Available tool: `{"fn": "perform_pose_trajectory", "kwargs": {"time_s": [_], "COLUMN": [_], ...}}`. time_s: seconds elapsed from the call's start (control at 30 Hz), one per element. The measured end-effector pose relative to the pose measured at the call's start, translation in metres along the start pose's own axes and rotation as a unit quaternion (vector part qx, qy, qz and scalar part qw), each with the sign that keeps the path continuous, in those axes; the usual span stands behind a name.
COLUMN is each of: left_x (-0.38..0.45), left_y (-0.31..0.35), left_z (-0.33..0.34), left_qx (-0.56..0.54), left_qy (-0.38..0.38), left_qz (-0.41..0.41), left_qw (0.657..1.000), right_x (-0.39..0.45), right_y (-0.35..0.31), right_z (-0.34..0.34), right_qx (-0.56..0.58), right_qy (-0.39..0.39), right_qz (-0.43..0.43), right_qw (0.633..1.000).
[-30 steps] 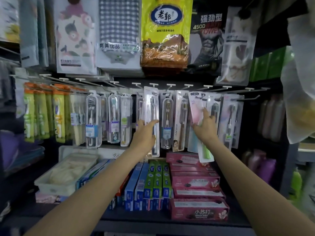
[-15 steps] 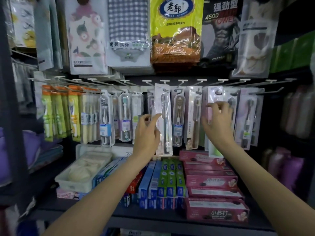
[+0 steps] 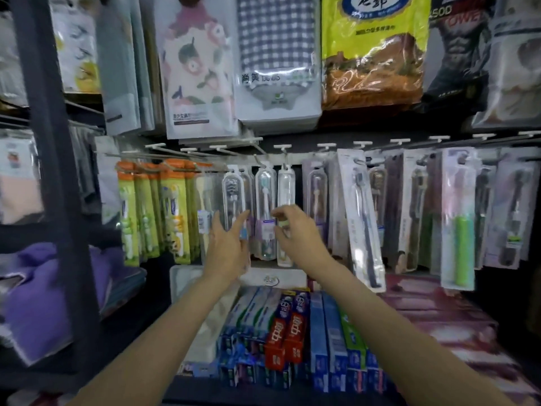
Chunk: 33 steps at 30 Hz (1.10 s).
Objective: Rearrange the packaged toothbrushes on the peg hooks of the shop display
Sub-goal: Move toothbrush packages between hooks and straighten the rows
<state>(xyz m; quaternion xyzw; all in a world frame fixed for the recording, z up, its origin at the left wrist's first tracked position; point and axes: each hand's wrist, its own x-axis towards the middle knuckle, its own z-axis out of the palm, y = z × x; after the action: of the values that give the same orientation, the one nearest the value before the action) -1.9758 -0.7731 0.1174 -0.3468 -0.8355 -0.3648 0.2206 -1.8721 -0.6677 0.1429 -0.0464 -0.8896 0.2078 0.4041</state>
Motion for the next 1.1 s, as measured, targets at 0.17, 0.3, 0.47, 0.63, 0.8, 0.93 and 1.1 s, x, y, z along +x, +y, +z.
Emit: {"fn": "perform_pose_trajectory", "kwargs": {"time_s": [0.17,0.3,0.47,0.63,0.8,0.93,1.1], "left_x": [0.037,0.048,0.051,0.055,0.058,0.054,0.043], "left_y": [-0.011,-0.010,-0.027,-0.041,-0.047,-0.054,-0.048], "left_z": [0.005,0.008,-0.001,-0.012,-0.019,-0.018,-0.017], "left_qx": [-0.026,-0.082,-0.071,0.066,0.140,0.156,0.179], "left_qy": [0.026,0.048,0.023,0.032,0.032,0.032,0.025], "left_qz": [0.034,0.053,0.096,0.126,0.120,0.137,0.137], "left_qw": [0.999,0.994,0.993,0.989,0.982,0.978,0.974], "right_x": [0.042,0.055,0.059,0.066,0.069,0.053,0.039], "right_y": [0.006,0.002,0.008,0.015,0.011,0.007,0.019], "right_z": [0.060,0.087,0.109,0.120,0.131,0.128,0.101], "right_qx": [0.111,0.190,0.321,0.383,0.305,0.263,0.231], "right_qy": [-0.038,-0.081,-0.082,-0.079,-0.016,0.085,0.124], "right_qz": [0.134,0.169,0.214,0.225,0.209,0.184,0.162], "right_qw": [0.984,0.964,0.919,0.892,0.929,0.943,0.951]}}
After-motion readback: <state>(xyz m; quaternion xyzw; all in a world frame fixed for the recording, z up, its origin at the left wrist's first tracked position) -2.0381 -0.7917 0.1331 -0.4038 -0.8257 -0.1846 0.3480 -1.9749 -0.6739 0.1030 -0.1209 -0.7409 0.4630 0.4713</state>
